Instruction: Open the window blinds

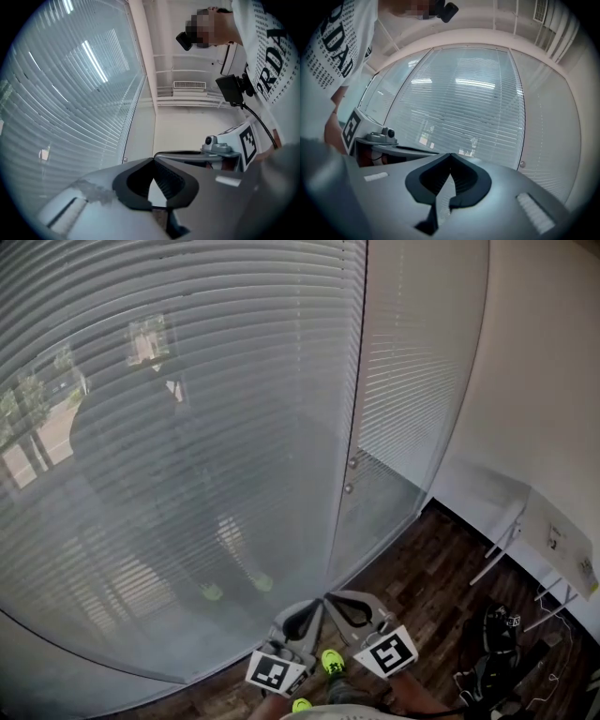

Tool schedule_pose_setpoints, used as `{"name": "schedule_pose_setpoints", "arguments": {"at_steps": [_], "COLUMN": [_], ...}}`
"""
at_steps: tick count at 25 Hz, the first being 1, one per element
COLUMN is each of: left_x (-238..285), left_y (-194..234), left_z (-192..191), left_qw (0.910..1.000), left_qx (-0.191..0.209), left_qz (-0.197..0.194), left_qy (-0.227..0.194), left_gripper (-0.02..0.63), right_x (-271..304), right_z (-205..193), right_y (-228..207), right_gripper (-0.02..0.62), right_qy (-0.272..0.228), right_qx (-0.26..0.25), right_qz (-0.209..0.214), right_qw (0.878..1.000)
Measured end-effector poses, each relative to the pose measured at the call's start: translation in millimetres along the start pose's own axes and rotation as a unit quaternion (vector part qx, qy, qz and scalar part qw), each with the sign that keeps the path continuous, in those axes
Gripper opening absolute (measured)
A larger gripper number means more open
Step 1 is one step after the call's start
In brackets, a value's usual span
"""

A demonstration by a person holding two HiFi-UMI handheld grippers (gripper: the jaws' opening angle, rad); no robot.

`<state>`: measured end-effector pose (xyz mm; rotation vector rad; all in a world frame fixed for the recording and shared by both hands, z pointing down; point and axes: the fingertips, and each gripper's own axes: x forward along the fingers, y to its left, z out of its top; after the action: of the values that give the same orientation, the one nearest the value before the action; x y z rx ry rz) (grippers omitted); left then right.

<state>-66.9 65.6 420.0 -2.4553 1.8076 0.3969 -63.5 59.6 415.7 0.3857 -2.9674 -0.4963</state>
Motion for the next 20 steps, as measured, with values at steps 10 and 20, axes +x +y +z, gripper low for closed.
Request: {"name": "schedule_pose_setpoints", "arguments": {"at_steps": [10, 20], "left_x": [70, 150], "left_y": [43, 69], "left_z": [-1, -23], "left_qw": [0.9985, 0.9964], "left_qx": [0.046, 0.059], "left_qz": [0.031, 0.061], "left_qy": [-0.004, 0.002], "left_gripper": [-0.009, -0.009], "right_x": [39, 59], "right_z": [-7, -40], "right_y": [-70, -146], "right_gripper": [0.008, 0.008], "right_qy": [-0.017, -0.028], "right_qx": [-0.013, -0.009], "right_qz": [0.031, 0.067], "right_qw": [0.999, 0.997]}}
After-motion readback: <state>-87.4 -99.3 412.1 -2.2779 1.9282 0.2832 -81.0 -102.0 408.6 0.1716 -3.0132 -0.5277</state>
